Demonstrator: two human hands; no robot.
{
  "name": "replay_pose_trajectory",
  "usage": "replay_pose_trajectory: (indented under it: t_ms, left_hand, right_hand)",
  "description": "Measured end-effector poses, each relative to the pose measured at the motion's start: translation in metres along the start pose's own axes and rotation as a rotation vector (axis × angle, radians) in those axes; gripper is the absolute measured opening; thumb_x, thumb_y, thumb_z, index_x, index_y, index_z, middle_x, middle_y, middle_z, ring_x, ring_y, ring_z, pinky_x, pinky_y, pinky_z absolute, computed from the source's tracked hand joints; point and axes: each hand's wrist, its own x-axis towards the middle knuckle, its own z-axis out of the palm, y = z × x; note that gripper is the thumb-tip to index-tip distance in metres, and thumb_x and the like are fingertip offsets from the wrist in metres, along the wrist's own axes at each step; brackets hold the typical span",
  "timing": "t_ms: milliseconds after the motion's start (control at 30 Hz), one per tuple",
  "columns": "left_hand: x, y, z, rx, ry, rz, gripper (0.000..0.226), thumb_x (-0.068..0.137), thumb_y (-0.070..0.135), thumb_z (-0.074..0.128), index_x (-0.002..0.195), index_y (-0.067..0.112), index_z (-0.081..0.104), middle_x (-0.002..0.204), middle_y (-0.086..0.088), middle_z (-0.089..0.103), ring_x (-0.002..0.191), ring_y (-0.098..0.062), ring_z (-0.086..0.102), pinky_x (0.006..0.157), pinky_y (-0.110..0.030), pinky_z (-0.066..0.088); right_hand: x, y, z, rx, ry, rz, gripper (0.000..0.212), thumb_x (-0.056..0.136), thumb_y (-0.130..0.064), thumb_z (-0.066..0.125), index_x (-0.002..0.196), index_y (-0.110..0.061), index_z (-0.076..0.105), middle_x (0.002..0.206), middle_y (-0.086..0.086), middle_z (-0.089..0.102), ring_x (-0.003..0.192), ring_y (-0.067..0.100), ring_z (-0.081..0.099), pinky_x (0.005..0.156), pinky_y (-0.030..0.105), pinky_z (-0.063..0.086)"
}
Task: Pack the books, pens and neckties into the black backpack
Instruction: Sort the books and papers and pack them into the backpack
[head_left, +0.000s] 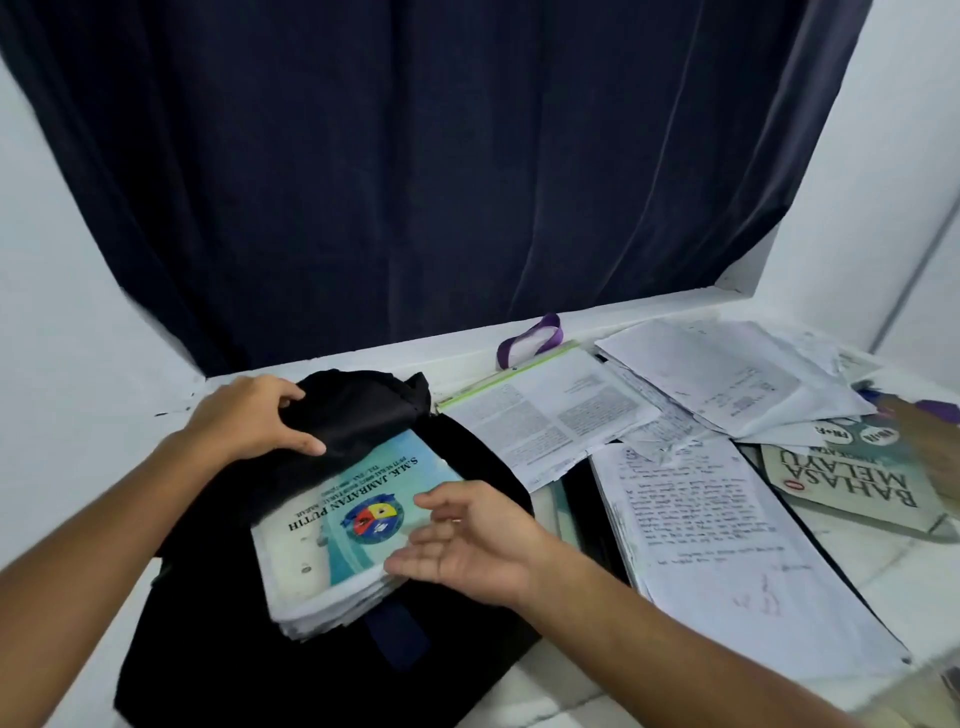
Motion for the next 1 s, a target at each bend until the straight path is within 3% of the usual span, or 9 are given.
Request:
replay_pose_trajectory:
  t_ms: [100,167,233,333,533,733,833,900,1000]
  left_hand:
    - [0.004,0.052,0.009,-0.131,-0.014,0.079,0.087,0.05,0.055,0.091,0.127,0.025,0.062,0.122,0.0,0.066,0.11,-0.021,0.062,0.093,-0.039,0.049]
    - [0.005,0.092,0.02,-0.173,-0.058,0.153,0.082,0.05,0.056,0.09,0.123,0.025,0.065,0.12,0.0,0.067,0.107,-0.02,0.063,0.093,-0.039,0.051]
    - [0.006,0.131,0.031,-0.206,-0.111,0.224,0.087,0.046,0.065,0.086,0.12,0.024,0.067,0.116,0.0,0.068,0.102,-0.017,0.064,0.09,-0.035,0.051]
    - [0.014,0.188,0.051,-0.251,-0.19,0.313,0.122,0.019,0.094,0.061,0.118,0.023,0.068,0.111,0.003,0.068,0.092,-0.009,0.061,0.082,-0.028,0.049]
    - [0.038,0.296,0.1,-0.382,-0.265,0.352,0.115,0.024,0.094,0.063,0.115,0.024,0.067,0.103,0.006,0.066,0.087,0.001,0.059,0.076,-0.022,0.047]
    - [0.076,0.402,0.158,-0.537,-0.244,0.242,0.059,0.063,0.063,0.074,0.104,0.019,0.071,0.1,0.004,0.07,0.09,-0.004,0.063,0.077,-0.022,0.048]
    - [0.092,0.439,0.187,-0.726,-0.204,0.106,0.027,0.081,0.041,0.076,0.097,0.019,0.072,0.098,0.001,0.072,0.096,-0.014,0.067,0.087,-0.033,0.054]
    - [0.103,0.455,0.203,-0.82,-0.221,0.003,0.027,0.086,0.032,0.074,0.107,0.015,0.068,0.105,-0.007,0.071,0.098,-0.02,0.067,0.091,-0.038,0.053]
    - [0.121,0.477,0.221,-0.947,-0.213,-0.179,0.042,0.087,0.03,0.072,0.123,0.012,0.059,0.121,-0.013,0.063,0.098,-0.025,0.063,0.093,-0.04,0.052]
  right_hand:
    - [-0.016,-0.031,-0.021,-0.083,-0.015,-0.093,0.002,0.09,-0.001,0.053,0.091,0.0,0.054,0.107,0.023,0.052,0.096,0.042,0.06,0.093,0.052,0.051]
    - [-0.026,-0.055,-0.047,-0.094,0.006,-0.144,0.006,0.091,-0.001,0.053,0.087,-0.003,0.057,0.099,0.021,0.056,0.094,0.041,0.061,0.091,0.049,0.053]
    - [-0.038,-0.079,-0.075,-0.067,0.037,-0.186,0.007,0.09,-0.002,0.053,0.095,-0.004,0.057,0.101,0.022,0.059,0.096,0.043,0.062,0.088,0.048,0.054]
    - [-0.056,-0.117,-0.127,-0.019,0.105,-0.261,0.013,0.091,-0.003,0.053,0.103,-0.003,0.057,0.107,0.024,0.06,0.098,0.044,0.063,0.09,0.049,0.053]
    - [-0.085,-0.196,-0.241,0.033,0.228,-0.331,0.014,0.091,-0.005,0.054,0.104,-0.003,0.059,0.109,0.024,0.063,0.095,0.044,0.066,0.078,0.047,0.059]
    - [-0.101,-0.285,-0.349,-0.04,0.357,-0.352,0.01,0.092,-0.005,0.054,0.1,-0.004,0.06,0.105,0.021,0.065,0.092,0.04,0.065,0.063,0.039,0.061]
    - [-0.1,-0.329,-0.395,-0.121,0.459,-0.381,0.01,0.093,-0.005,0.053,0.1,-0.004,0.06,0.103,0.02,0.065,0.088,0.039,0.064,0.066,0.039,0.06]
    - [-0.096,-0.355,-0.422,-0.189,0.541,-0.41,0.011,0.093,-0.006,0.052,0.097,-0.004,0.062,0.104,0.021,0.066,0.091,0.039,0.065,0.077,0.043,0.057]
    - [-0.092,-0.393,-0.457,-0.298,0.655,-0.456,0.011,0.095,-0.006,0.051,0.093,-0.005,0.063,0.097,0.019,0.066,0.081,0.036,0.065,0.079,0.043,0.054]
